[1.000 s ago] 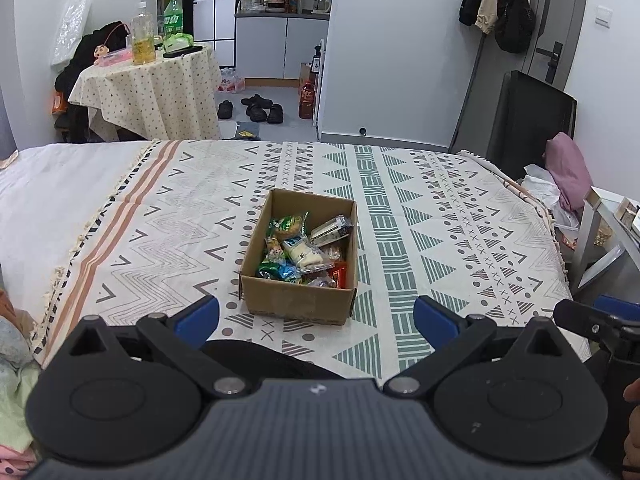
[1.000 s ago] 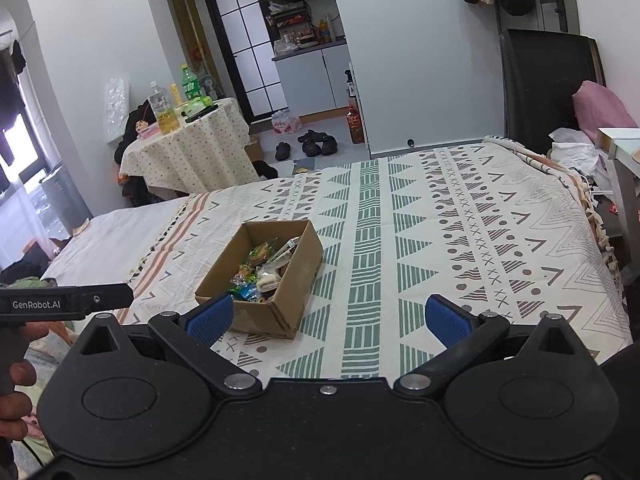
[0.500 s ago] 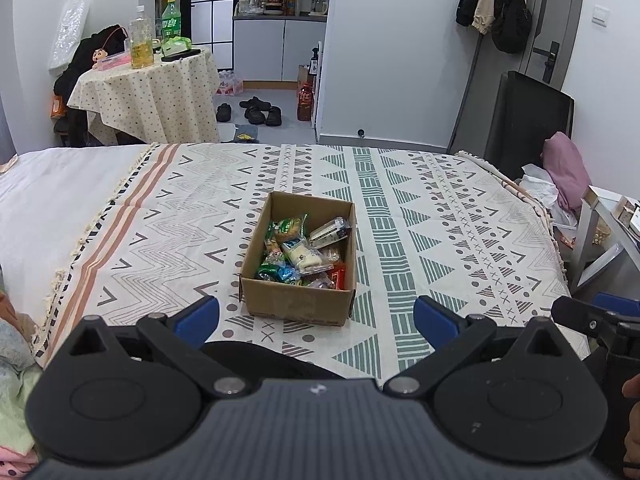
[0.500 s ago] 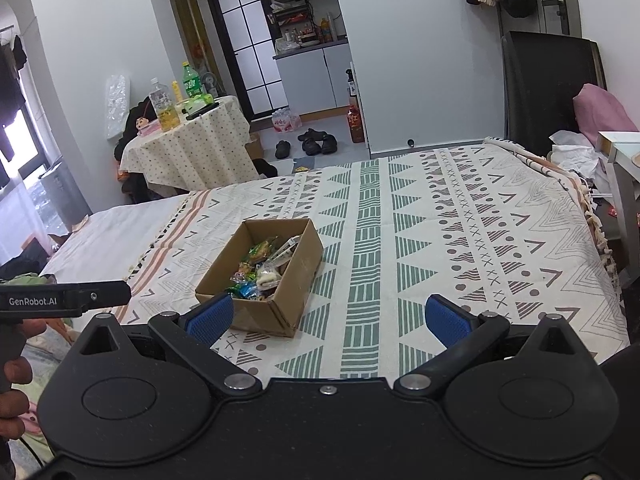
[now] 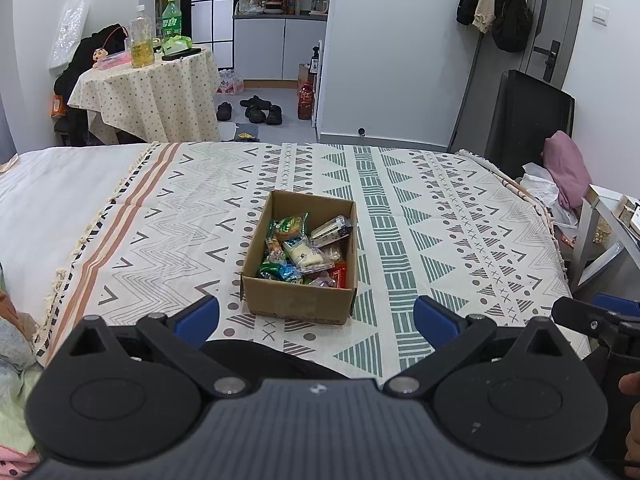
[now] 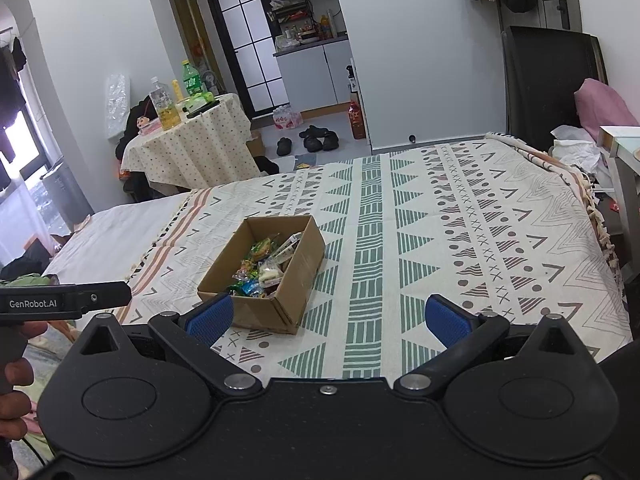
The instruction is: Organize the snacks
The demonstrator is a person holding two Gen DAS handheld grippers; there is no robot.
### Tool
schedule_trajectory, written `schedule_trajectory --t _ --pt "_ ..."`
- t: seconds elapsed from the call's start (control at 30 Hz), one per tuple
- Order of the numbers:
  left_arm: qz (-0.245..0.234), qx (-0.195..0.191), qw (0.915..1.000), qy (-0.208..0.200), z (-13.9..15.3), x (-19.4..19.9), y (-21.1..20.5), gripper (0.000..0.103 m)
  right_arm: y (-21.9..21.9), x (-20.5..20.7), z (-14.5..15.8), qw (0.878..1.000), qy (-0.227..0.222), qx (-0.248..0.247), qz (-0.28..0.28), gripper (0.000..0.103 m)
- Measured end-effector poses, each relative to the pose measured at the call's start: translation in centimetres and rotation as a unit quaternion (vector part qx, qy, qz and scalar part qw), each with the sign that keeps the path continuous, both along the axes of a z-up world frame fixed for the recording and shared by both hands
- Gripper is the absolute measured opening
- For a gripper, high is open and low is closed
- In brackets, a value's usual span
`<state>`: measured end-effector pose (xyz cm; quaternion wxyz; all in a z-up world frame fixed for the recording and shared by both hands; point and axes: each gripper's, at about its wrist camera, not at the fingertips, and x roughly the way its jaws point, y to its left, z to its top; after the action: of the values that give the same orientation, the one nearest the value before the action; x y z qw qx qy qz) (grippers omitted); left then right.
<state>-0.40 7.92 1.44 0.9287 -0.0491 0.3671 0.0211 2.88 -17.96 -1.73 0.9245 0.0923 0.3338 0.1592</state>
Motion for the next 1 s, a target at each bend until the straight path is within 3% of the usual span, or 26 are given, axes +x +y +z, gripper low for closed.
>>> schedule_trajectory --t 1.0 --pt "-0.005 0.002 1.0 0.004 -0.5 -0.19 0.14 0.103 0.23 0.01 -0.15 1.0 0.003 -0.007 0.002 0.103"
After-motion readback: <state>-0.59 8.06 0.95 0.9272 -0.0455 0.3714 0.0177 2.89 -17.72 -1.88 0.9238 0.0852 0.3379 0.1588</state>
